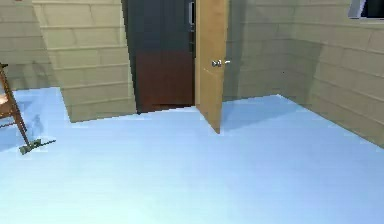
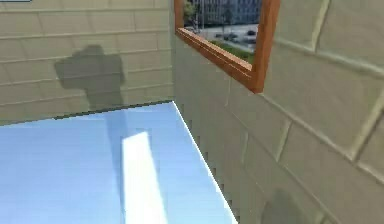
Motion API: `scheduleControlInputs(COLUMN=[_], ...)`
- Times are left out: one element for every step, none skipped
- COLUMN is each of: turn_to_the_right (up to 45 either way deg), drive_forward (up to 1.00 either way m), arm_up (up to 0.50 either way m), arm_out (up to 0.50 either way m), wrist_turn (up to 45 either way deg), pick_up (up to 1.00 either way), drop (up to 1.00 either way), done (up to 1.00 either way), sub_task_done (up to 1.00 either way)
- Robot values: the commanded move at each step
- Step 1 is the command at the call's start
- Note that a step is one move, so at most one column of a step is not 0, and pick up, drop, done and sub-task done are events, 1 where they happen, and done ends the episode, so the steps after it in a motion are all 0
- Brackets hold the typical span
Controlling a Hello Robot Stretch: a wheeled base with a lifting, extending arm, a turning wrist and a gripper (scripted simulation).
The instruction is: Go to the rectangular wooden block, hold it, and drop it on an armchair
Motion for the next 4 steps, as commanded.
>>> scheduleControlInputs(turn_to_the_right=[0.0, 0.0, -3.0, -45.0], drive_forward=[1.00, 1.00, 0.00, 0.00], arm_up=[0.00, 0.00, 0.00, 0.00], arm_out=[0.00, 0.00, 0.00, 0.00], wrist_turn=[0.0, 0.0, 0.0, 0.0], pick_up=[0.00, 0.00, 0.00, 0.00], drop=[0.00, 0.00, 0.00, 0.00], done=[0.00, 0.00, 0.00, 0.00], sub_task_done=[0.00, 0.00, 0.00, 0.00])
